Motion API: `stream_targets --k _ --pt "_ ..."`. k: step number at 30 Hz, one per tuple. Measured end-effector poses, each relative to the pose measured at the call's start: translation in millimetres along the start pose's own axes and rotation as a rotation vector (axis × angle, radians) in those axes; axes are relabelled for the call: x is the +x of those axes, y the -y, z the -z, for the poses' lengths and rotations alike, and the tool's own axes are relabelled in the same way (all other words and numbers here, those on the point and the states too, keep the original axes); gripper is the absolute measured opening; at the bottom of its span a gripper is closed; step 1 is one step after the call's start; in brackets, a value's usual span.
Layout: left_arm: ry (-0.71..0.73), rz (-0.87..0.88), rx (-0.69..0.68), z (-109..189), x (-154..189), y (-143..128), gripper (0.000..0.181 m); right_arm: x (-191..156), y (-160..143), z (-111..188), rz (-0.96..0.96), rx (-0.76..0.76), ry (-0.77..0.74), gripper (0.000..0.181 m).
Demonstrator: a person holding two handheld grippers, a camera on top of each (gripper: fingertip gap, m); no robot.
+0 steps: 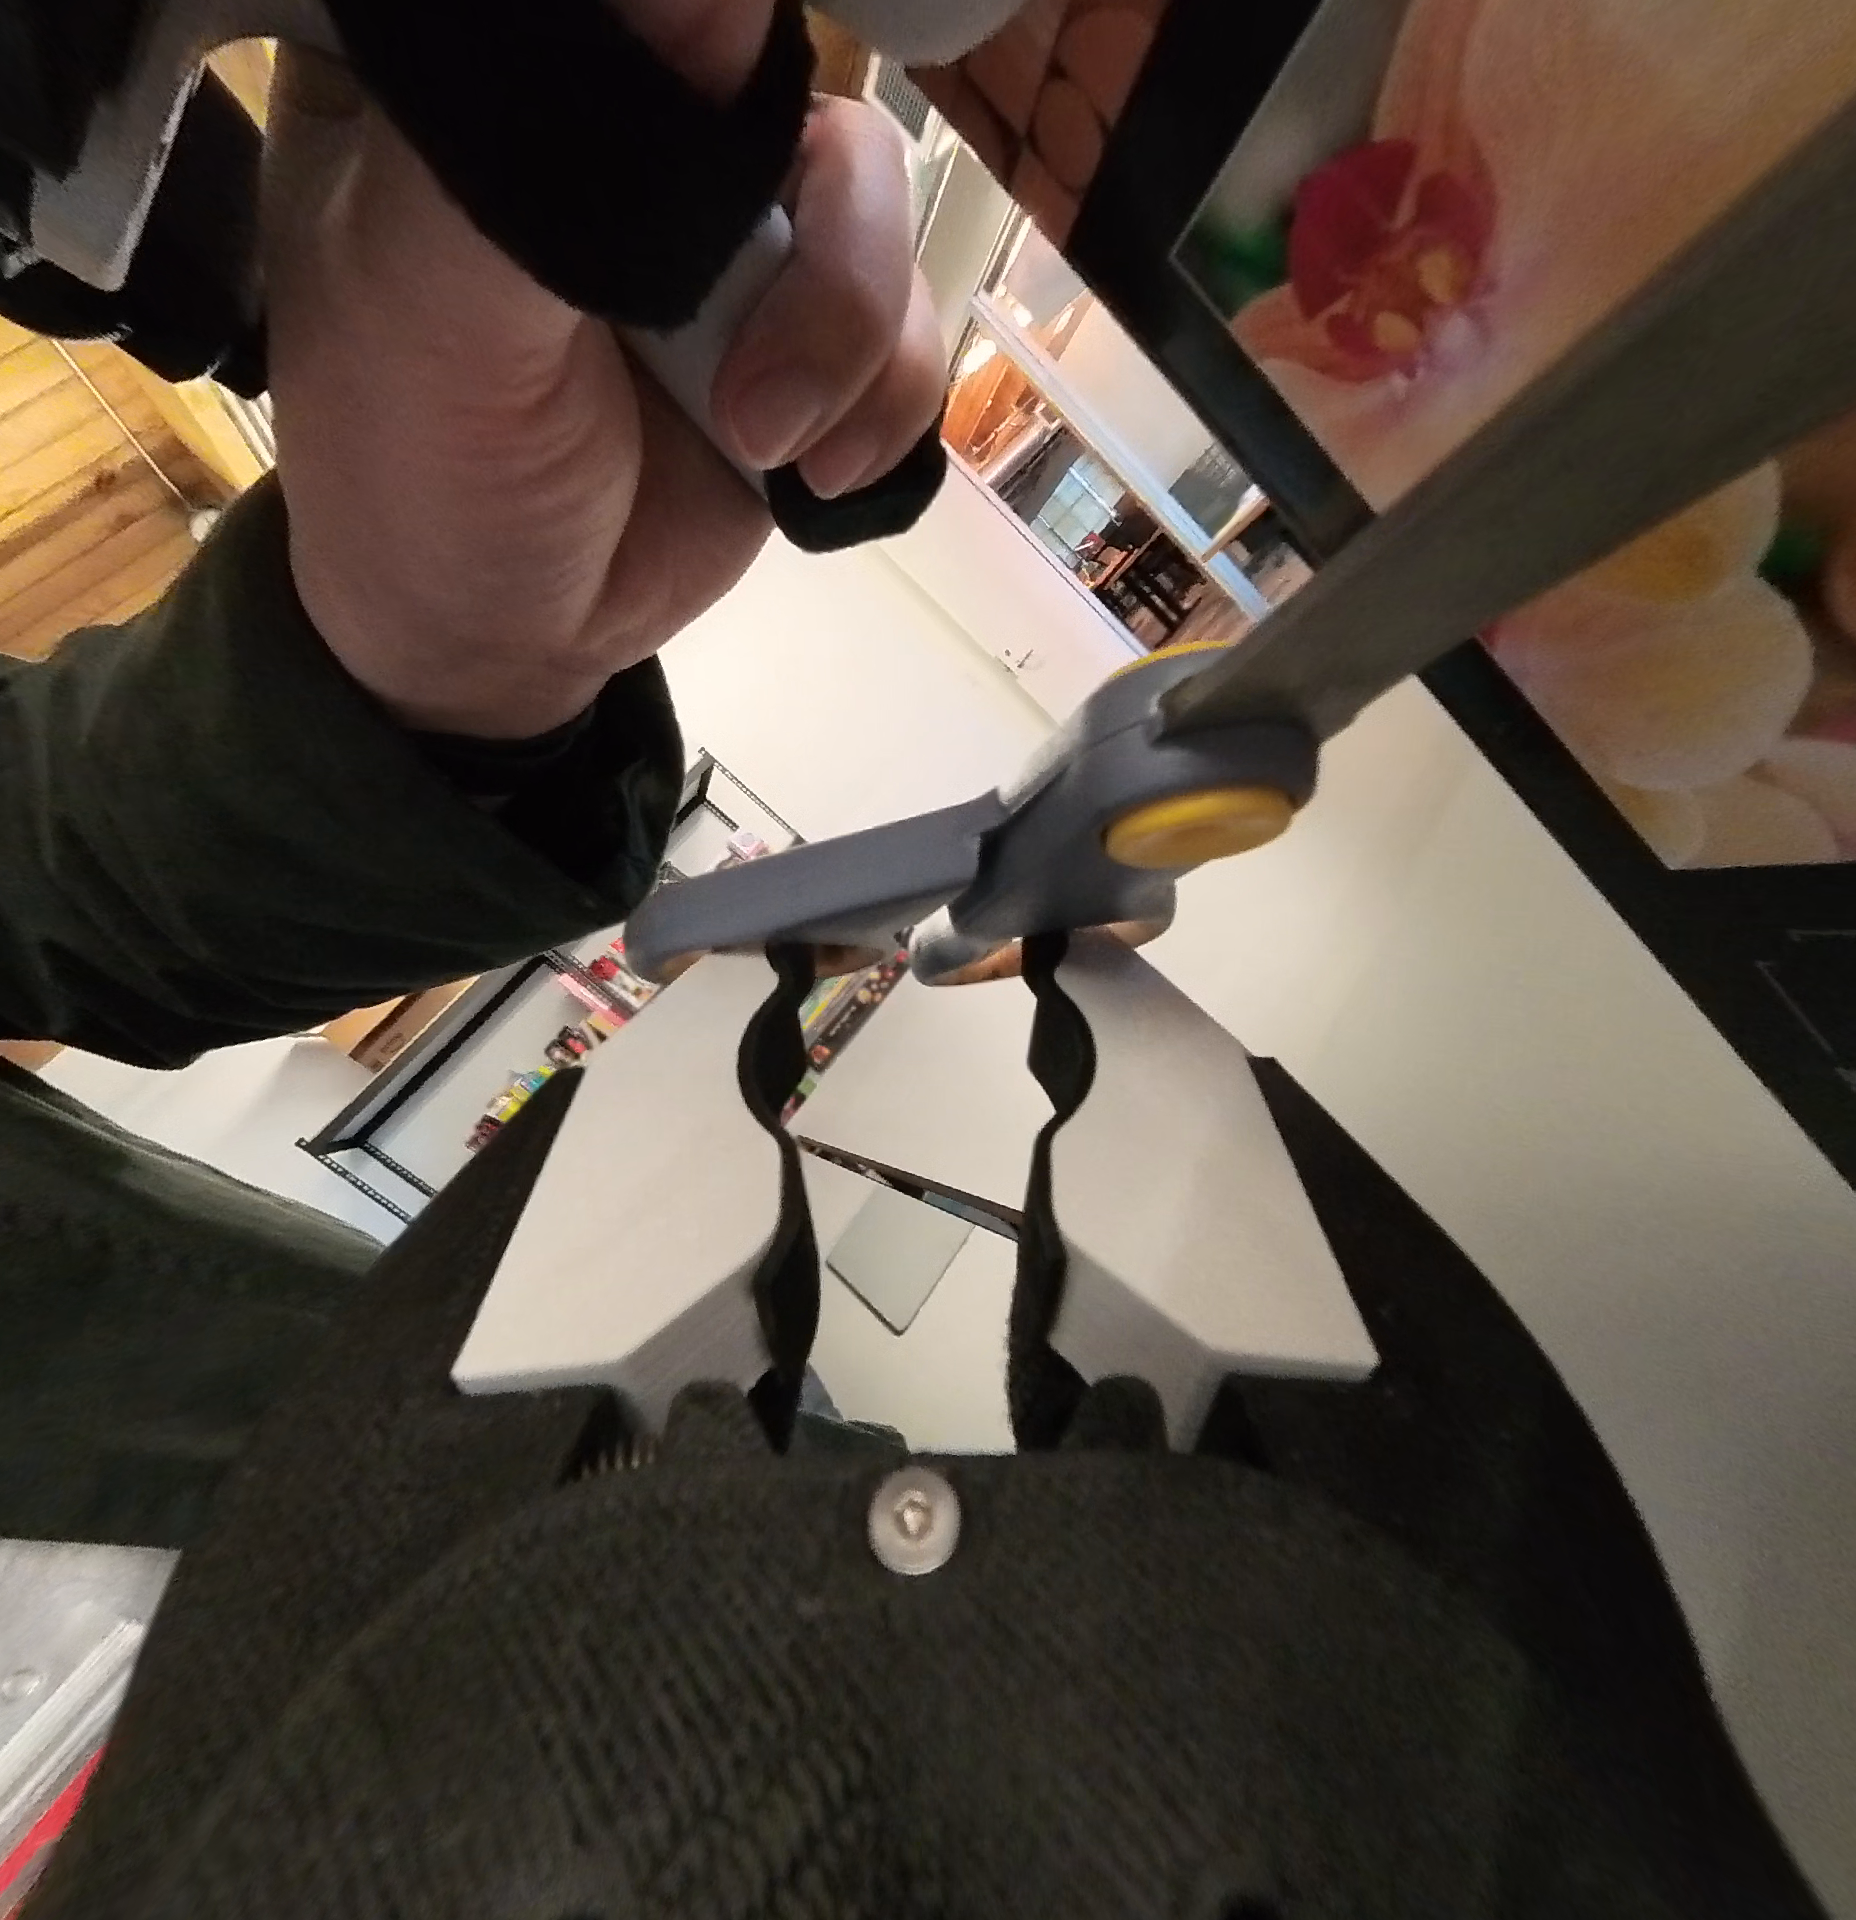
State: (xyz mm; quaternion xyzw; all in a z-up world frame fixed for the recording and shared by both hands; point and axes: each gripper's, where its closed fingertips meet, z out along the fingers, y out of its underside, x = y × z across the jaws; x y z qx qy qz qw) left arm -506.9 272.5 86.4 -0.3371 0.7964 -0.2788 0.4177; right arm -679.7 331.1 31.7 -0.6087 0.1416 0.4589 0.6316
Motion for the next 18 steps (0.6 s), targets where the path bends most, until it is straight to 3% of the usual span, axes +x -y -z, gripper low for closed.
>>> stream_targets --k 18 --pt "0.004 -0.008 0.006 0.9 -0.7 0.0 0.0 0.1 -2.5 1.9 -0.011 -0.002 0.014 0.03"
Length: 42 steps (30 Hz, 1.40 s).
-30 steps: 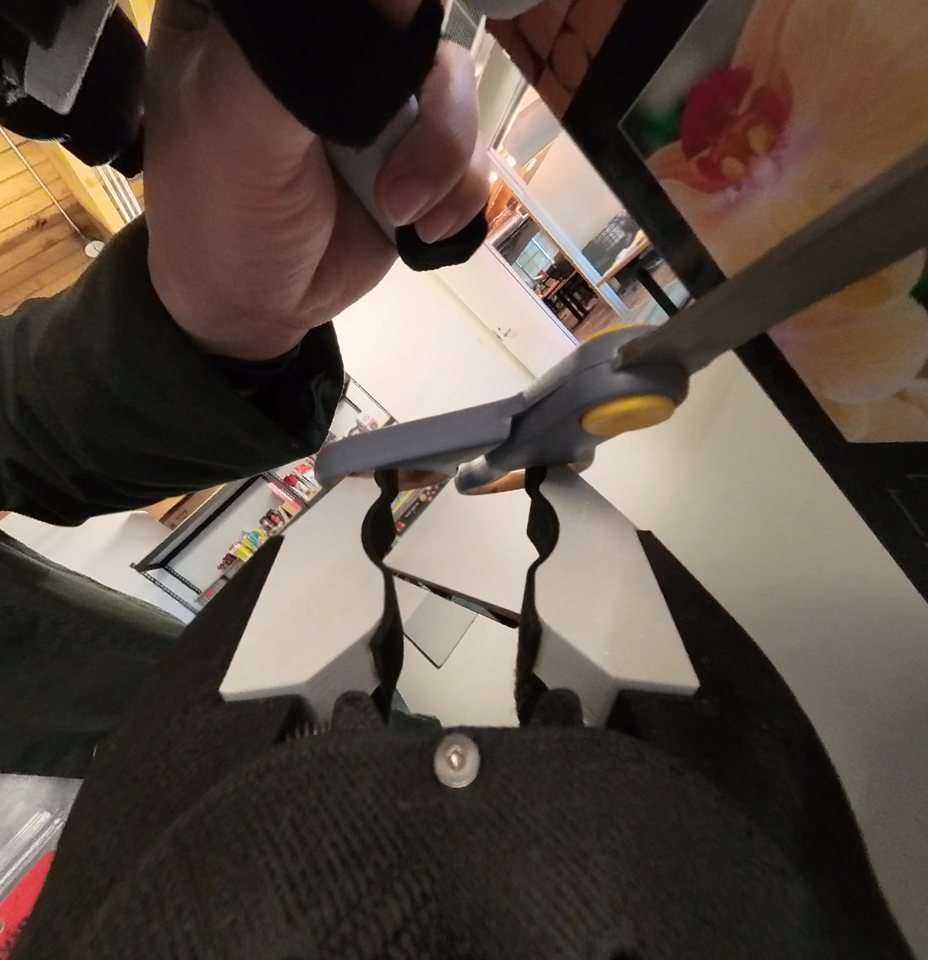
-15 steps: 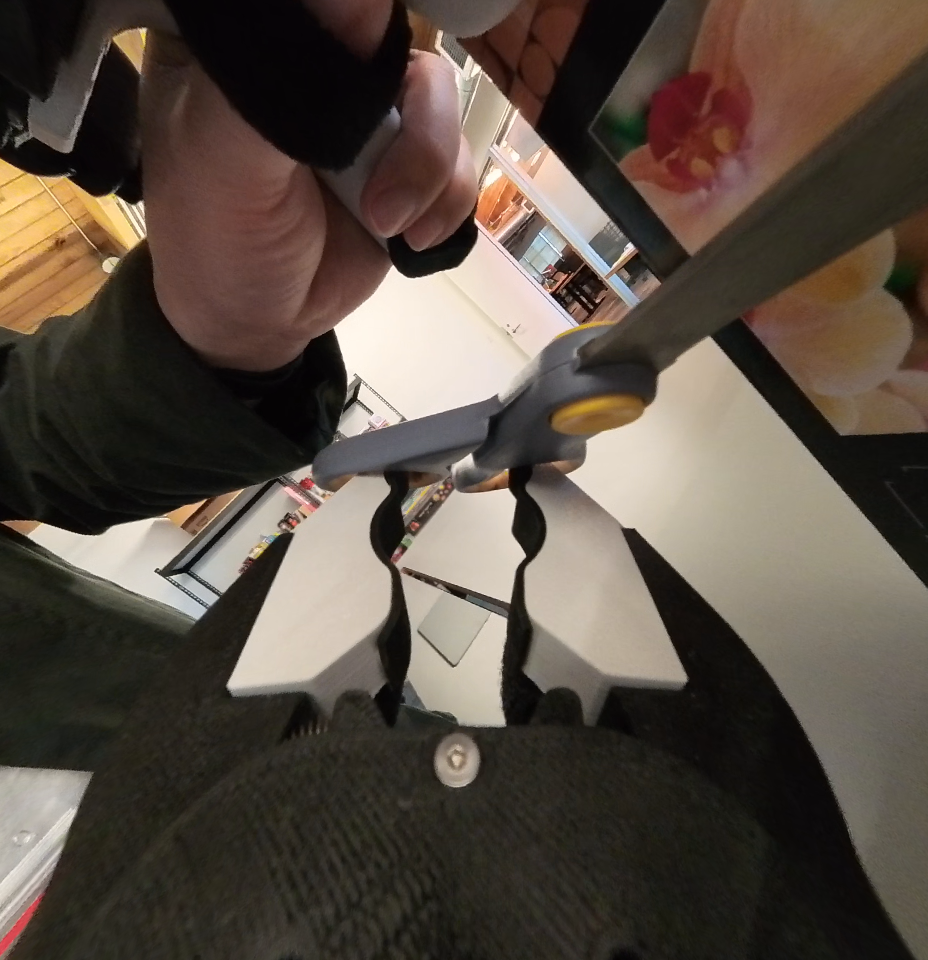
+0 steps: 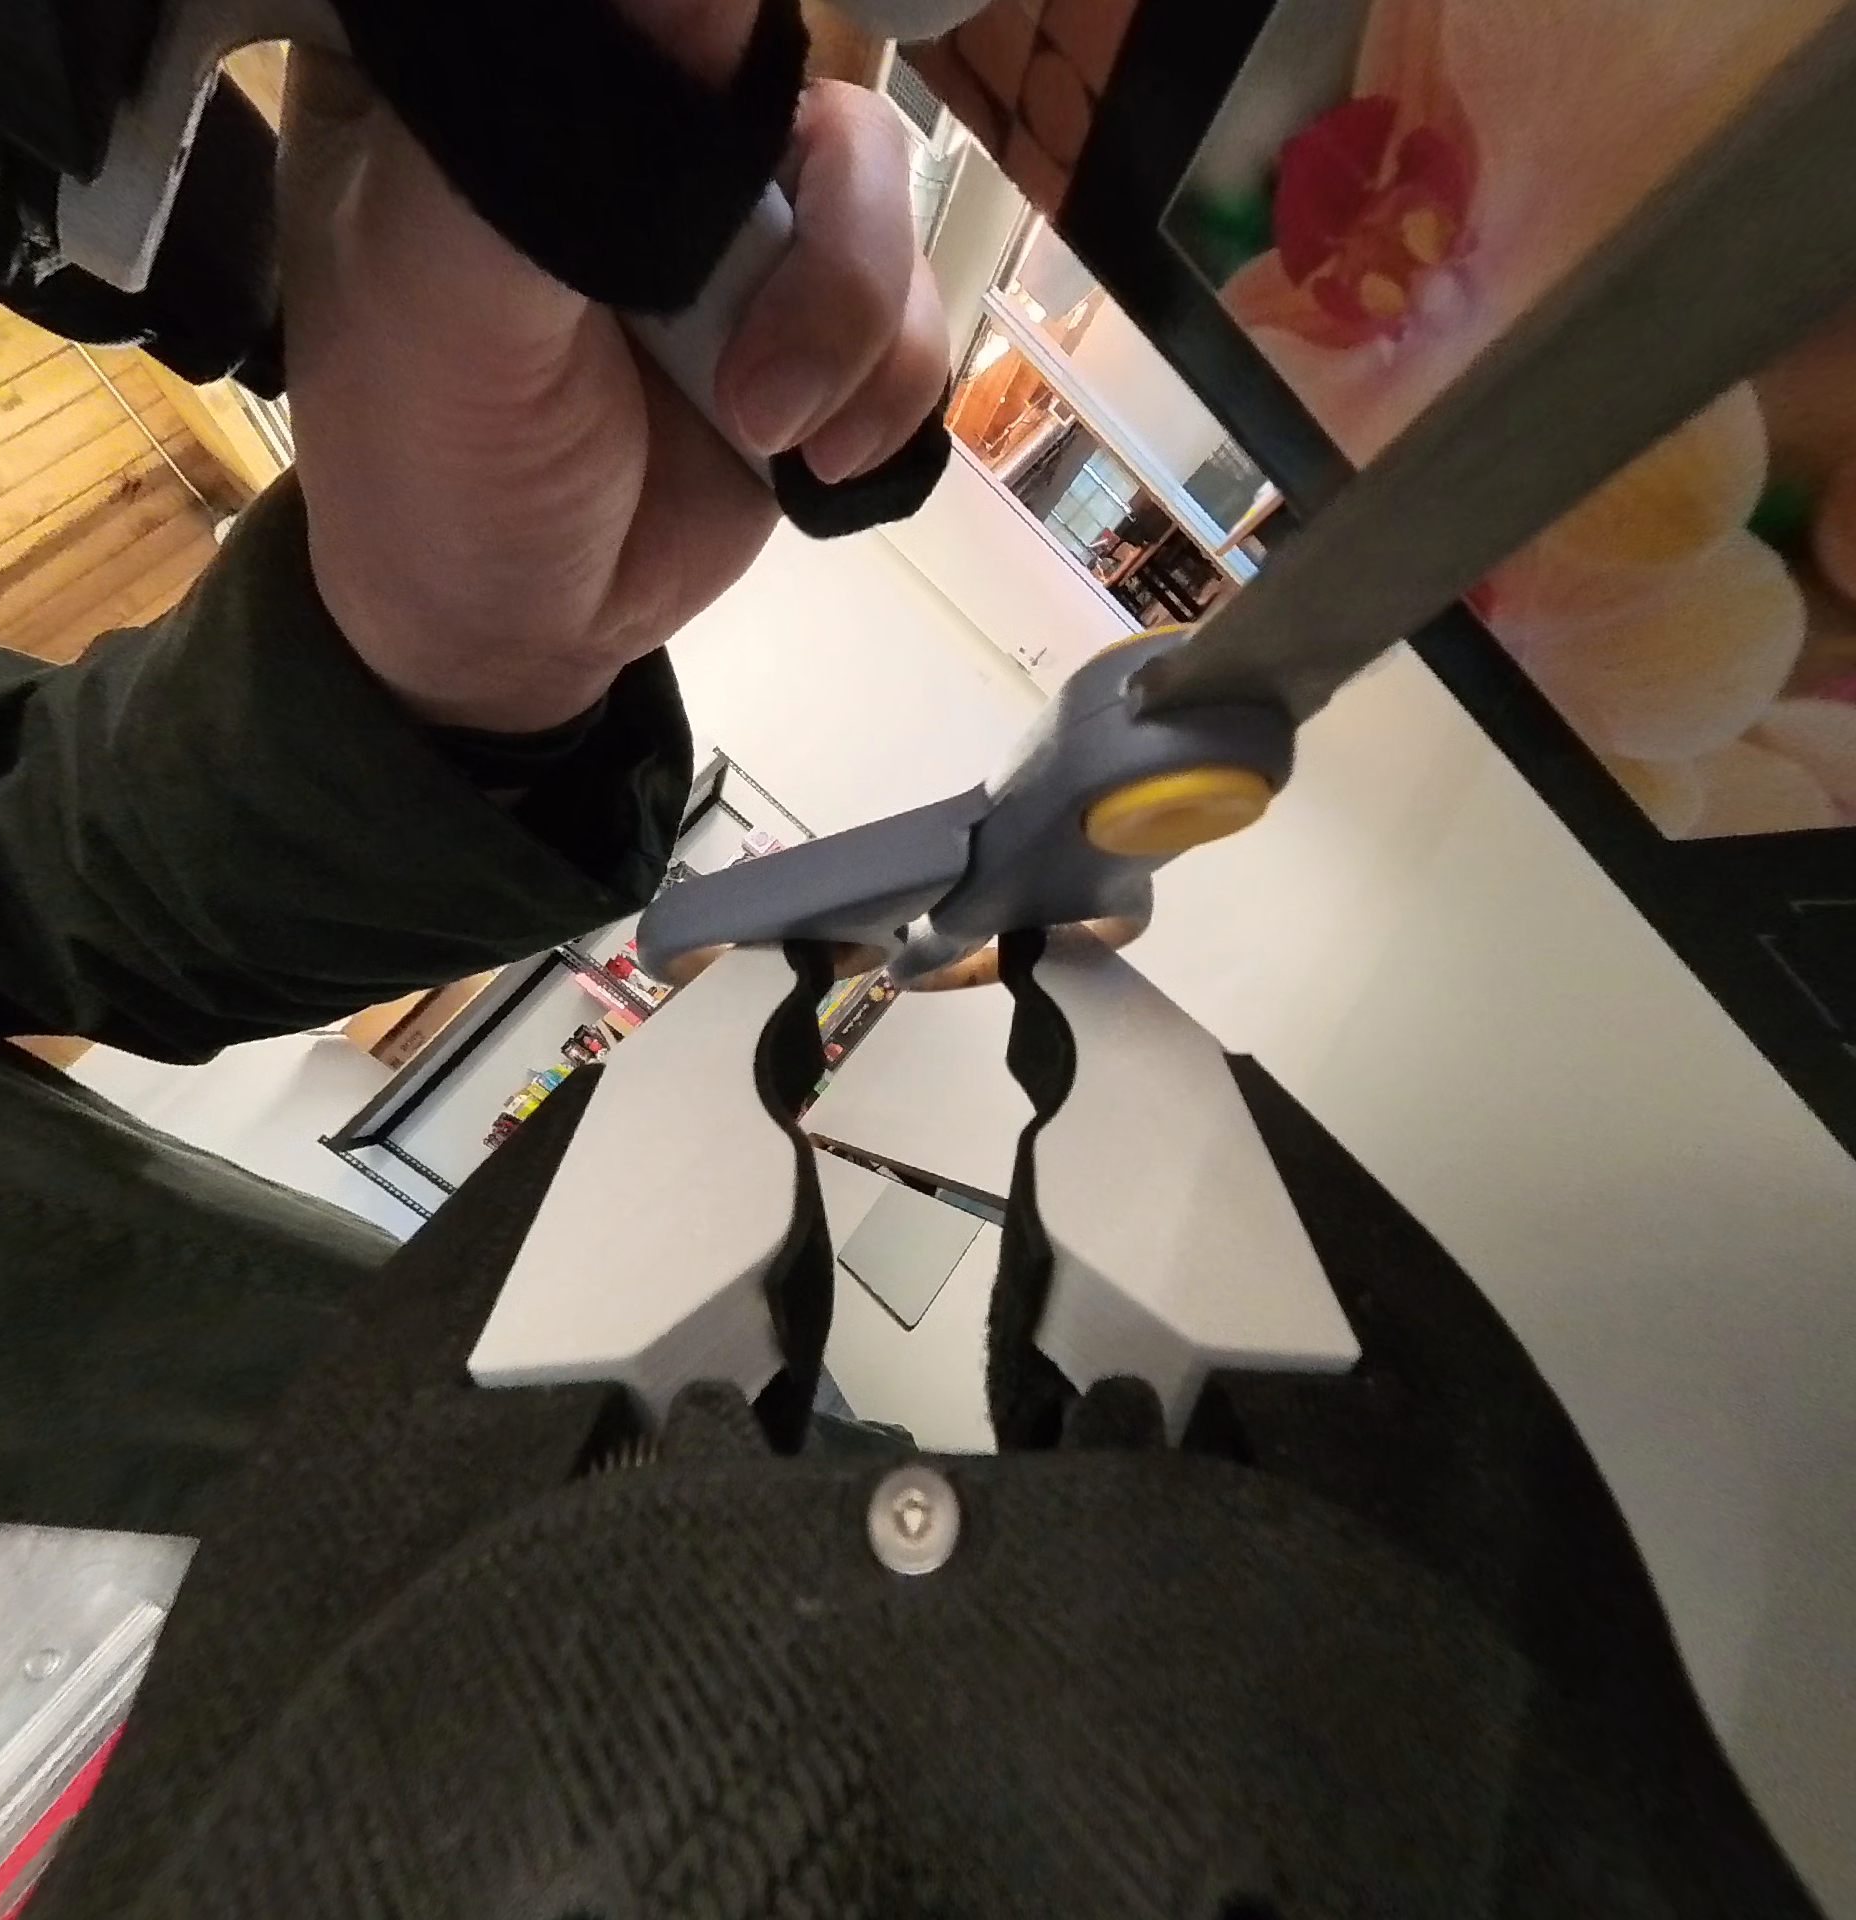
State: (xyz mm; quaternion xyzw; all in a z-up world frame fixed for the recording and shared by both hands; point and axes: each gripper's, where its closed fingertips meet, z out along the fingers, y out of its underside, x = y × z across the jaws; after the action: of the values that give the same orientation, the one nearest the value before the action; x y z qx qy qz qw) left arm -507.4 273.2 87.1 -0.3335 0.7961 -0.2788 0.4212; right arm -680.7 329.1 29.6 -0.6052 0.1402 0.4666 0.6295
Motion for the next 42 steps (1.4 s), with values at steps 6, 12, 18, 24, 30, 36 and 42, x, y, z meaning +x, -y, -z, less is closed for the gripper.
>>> stream_targets --k 6,12,18,24,30,36,42 --pt "-0.001 0.001 0.001 0.5 0.3 0.4 0.0 0.5 -0.7 1.4 -0.002 -0.006 0.003 0.029" --pt "0.002 -0.005 0.0 1.0 0.5 0.4 0.0 0.1 -2.0 2.5 -0.001 -0.008 0.011 0.029" --pt "0.001 -0.01 0.0 1.6 1.3 0.7 0.0 0.8 -2.6 2.5 -0.001 -0.007 0.007 0.029" --pt "0.001 -0.022 -0.001 2.2 2.0 0.9 0.0 2.9 -0.3 5.6 -0.073 0.02 0.036 0.027" --pt "-0.001 -0.021 -0.001 2.9 0.9 0.3 0.0 14.8 -41.0 15.6 -0.019 -0.141 0.014 0.027" --pt "0.001 -0.023 0.001 3.5 0.9 0.4 0.0 18.7 -67.7 27.5 0.041 -0.247 -0.015 0.028" --pt "-0.002 -0.025 0.003 4.1 0.9 0.5 0.0 20.5 -83.3 51.1 0.067 -0.285 -0.091 0.027"
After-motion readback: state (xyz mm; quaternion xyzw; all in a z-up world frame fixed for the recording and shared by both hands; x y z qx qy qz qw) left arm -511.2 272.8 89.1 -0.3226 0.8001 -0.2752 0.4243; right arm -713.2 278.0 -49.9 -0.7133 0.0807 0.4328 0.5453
